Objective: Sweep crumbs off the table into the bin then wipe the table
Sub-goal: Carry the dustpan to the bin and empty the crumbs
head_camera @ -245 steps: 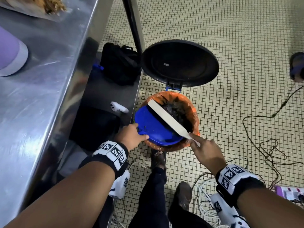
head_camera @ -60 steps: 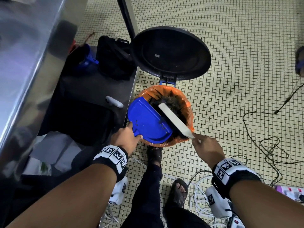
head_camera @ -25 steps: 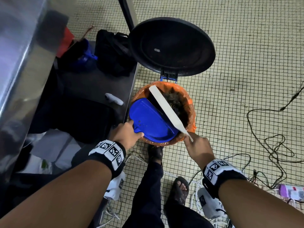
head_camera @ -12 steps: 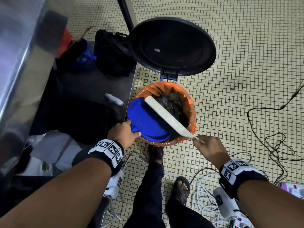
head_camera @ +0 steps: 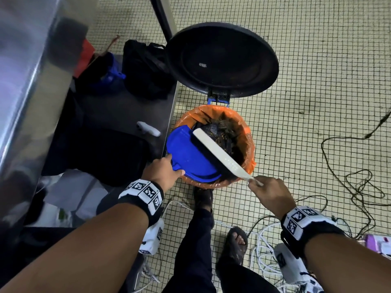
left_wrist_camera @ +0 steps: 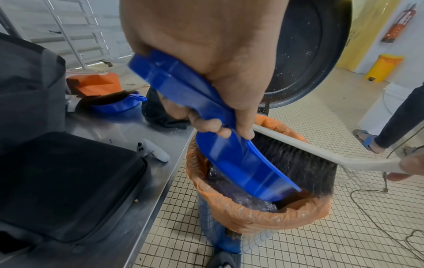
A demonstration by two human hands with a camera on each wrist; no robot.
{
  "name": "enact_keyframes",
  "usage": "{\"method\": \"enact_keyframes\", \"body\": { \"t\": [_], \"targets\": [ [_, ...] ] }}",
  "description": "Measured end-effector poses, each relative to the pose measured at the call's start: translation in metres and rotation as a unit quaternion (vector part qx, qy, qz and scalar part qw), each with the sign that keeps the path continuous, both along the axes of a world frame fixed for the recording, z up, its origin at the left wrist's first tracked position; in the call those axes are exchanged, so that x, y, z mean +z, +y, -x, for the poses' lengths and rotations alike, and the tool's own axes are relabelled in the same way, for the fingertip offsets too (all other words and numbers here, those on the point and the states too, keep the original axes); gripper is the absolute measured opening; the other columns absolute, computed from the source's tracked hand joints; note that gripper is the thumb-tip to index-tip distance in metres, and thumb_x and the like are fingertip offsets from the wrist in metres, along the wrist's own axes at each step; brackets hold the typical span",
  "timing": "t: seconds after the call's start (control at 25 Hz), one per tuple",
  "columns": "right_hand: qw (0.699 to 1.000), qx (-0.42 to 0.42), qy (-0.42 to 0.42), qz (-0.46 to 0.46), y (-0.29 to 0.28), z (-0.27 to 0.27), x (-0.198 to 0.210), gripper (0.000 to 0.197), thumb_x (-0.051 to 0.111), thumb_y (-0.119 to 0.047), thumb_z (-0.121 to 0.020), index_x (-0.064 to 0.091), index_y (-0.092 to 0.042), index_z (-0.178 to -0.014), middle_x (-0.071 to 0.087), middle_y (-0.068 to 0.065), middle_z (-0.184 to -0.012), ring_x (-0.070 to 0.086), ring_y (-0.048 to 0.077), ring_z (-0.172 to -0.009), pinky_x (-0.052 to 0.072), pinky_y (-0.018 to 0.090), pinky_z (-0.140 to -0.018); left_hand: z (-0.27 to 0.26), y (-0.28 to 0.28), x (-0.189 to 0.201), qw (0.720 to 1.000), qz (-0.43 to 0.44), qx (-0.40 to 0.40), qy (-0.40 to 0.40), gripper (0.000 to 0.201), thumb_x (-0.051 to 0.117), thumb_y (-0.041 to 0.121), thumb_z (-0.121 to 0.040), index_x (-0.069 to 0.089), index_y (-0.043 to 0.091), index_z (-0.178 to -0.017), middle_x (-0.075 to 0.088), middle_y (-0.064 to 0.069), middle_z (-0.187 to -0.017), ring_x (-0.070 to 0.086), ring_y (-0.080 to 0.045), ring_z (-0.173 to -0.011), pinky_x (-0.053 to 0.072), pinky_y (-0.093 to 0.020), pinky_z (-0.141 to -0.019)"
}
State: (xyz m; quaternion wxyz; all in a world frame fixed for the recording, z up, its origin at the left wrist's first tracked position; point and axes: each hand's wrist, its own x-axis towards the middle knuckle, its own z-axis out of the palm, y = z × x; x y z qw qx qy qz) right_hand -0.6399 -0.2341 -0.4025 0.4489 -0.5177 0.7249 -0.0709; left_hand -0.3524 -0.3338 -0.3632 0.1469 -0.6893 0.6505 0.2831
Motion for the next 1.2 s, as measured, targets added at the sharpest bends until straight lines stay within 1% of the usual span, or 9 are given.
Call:
{"method": "enact_keyframes", "body": {
  "t": [0.08, 0.24, 0.32, 0.44, 0.6, 0.76, 0.88, 1.0, 1.2],
  "targets": [
    [1.0, -0.022, 0.001, 0.006, 0.0, -0.002, -0.001, 0.035, 0.053, -0.033, -0.094, 0.049, -0.026, -0.06, 0.049, -0.003, -0.047, 0.046, 0.017, -0.045, 0.034, 0.025, -0.044, 0.0, 0.001, 0.0, 1.0, -0.001, 0.0, 0.001, 0.035, 0.067, 0.045, -0.084, 0.057, 0.024, -0.111, 0.069, -0.001, -0.096, 0.066, -0.027, -0.089, 0.055, -0.038, -0.078],
    [0.998, 0.008, -0.06, -0.009, 0.007, -0.007, -0.001, 0.019, 0.055, -0.033, -0.094, 0.066, -0.026, -0.08, 0.049, -0.004, -0.047, 0.039, 0.009, -0.039, 0.032, 0.019, -0.04, 0.003, -0.001, 0.001, 1.0, 0.002, -0.007, -0.01, 0.035, 0.067, 0.045, -0.083, 0.057, 0.024, -0.109, 0.07, -0.002, -0.097, 0.066, -0.028, -0.09, 0.055, -0.037, -0.079],
    [0.999, 0.024, -0.041, -0.013, 0.012, -0.006, -0.006, 0.023, 0.053, -0.035, -0.094, 0.063, -0.029, -0.074, 0.049, -0.003, -0.046, 0.04, 0.011, -0.039, 0.035, 0.024, -0.042, 0.004, 0.0, 0.003, 1.0, 0.0, -0.006, -0.012, 0.034, 0.067, 0.044, -0.084, 0.058, 0.025, -0.109, 0.07, -0.001, -0.096, 0.066, -0.027, -0.088, 0.052, -0.033, -0.075],
    [0.999, -0.027, 0.013, -0.015, 0.017, -0.001, -0.015, 0.032, 0.05, -0.034, -0.095, 0.056, -0.021, -0.067, 0.051, -0.001, -0.048, 0.048, 0.017, -0.044, 0.038, 0.028, -0.045, 0.003, 0.004, 0.004, 1.0, -0.006, 0.002, -0.009, 0.035, 0.067, 0.044, -0.085, 0.056, 0.025, -0.112, 0.068, 0.001, -0.094, 0.066, -0.025, -0.086, 0.049, -0.029, -0.069],
    [0.996, -0.07, 0.048, -0.008, 0.011, -0.004, -0.022, 0.037, 0.048, -0.036, -0.095, 0.045, -0.024, -0.06, 0.054, 0.004, -0.055, 0.053, 0.026, -0.055, 0.038, 0.029, -0.052, 0.003, 0.012, 0.0, 1.0, -0.023, 0.01, -0.001, 0.036, 0.067, 0.045, -0.084, 0.056, 0.026, -0.113, 0.069, 0.003, -0.097, 0.066, -0.023, -0.087, 0.054, -0.032, -0.073],
    [1.0, -0.022, 0.0, -0.001, 0.004, -0.015, -0.018, 0.024, 0.051, -0.035, -0.094, 0.057, -0.027, -0.072, 0.054, 0.0, -0.052, 0.049, 0.014, -0.047, 0.033, 0.025, -0.045, 0.005, 0.011, -0.003, 1.0, -0.02, 0.011, -0.006, 0.041, 0.066, 0.048, -0.083, 0.055, 0.028, -0.116, 0.069, 0.0, -0.101, 0.066, -0.027, -0.093, 0.056, -0.038, -0.079],
    [1.0, -0.019, -0.007, 0.001, 0.005, -0.018, -0.02, 0.023, 0.051, -0.035, -0.094, 0.067, -0.023, -0.082, 0.053, -0.003, -0.05, 0.05, 0.015, -0.048, 0.032, 0.025, -0.046, 0.004, 0.008, -0.002, 1.0, -0.016, 0.003, -0.019, 0.041, 0.066, 0.049, -0.082, 0.055, 0.028, -0.116, 0.069, 0.0, -0.104, 0.066, -0.028, -0.094, 0.055, -0.037, -0.08],
    [0.998, -0.053, 0.022, -0.023, 0.003, -0.018, -0.018, 0.033, 0.048, -0.034, -0.097, 0.06, -0.015, -0.072, 0.053, 0.0, -0.053, 0.054, 0.021, -0.054, 0.031, 0.024, -0.047, 0.002, 0.01, 0.003, 1.0, -0.014, -0.001, -0.026, 0.041, 0.065, 0.047, -0.085, 0.055, 0.026, -0.119, 0.069, 0.002, -0.101, 0.066, -0.025, -0.09, 0.052, -0.031, -0.073],
    [0.997, -0.071, 0.018, -0.009, -0.007, -0.027, -0.014, 0.037, 0.047, -0.033, -0.098, 0.05, -0.017, -0.065, 0.048, -0.002, -0.051, 0.047, 0.014, -0.05, 0.027, 0.021, -0.045, 0.002, 0.012, 0.006, 1.0, -0.021, 0.021, -0.006, 0.038, 0.066, 0.046, -0.085, 0.056, 0.028, -0.118, 0.068, 0.003, -0.099, 0.065, -0.023, -0.087, 0.049, -0.029, -0.071]
  ]
}}
